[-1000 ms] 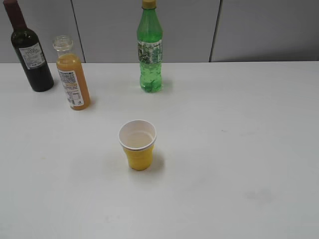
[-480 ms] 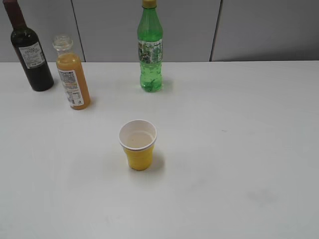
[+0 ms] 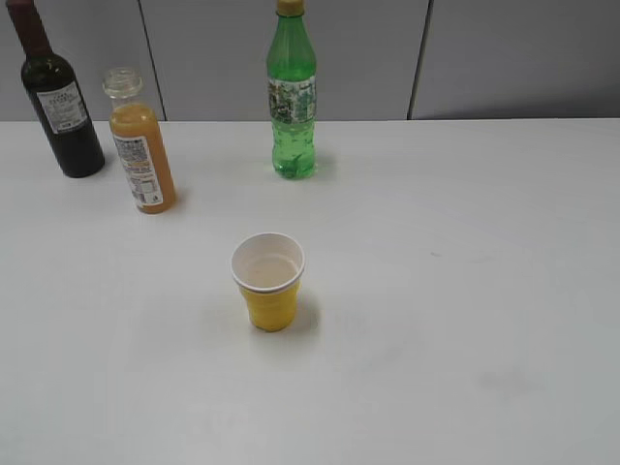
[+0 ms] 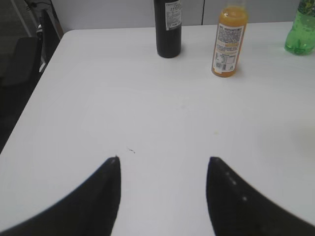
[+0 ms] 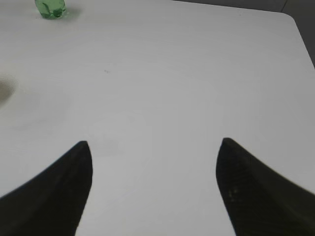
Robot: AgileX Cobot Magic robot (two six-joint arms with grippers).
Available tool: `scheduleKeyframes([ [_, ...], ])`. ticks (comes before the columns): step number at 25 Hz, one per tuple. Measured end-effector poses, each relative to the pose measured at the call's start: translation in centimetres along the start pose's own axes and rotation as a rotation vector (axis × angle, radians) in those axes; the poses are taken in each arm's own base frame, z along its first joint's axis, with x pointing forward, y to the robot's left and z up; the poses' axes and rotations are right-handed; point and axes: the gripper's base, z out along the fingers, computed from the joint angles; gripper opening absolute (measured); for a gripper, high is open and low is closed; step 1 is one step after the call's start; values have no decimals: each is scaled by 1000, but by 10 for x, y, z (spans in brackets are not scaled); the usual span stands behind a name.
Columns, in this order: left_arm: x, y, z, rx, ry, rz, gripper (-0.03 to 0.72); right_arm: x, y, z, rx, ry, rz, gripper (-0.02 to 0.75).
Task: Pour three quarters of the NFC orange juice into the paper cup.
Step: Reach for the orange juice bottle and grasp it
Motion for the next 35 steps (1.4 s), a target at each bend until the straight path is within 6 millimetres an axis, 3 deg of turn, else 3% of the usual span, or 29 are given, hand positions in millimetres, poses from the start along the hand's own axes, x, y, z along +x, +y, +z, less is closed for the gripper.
scheduleKeyframes([
  [20,0,-1,0,11,-1,-6,430,0,0,0,-1,1,2,593],
  [26,-1,-3,0,29,-9,-17,638,0,0,0,-1,1,1,592],
  [30,-10,-2,0,29,-48,-21,652,0,0,0,-1,1,1,592],
  [35,-36,1,10,5,-230,-31,642,0,0,0,-1,1,1,593],
])
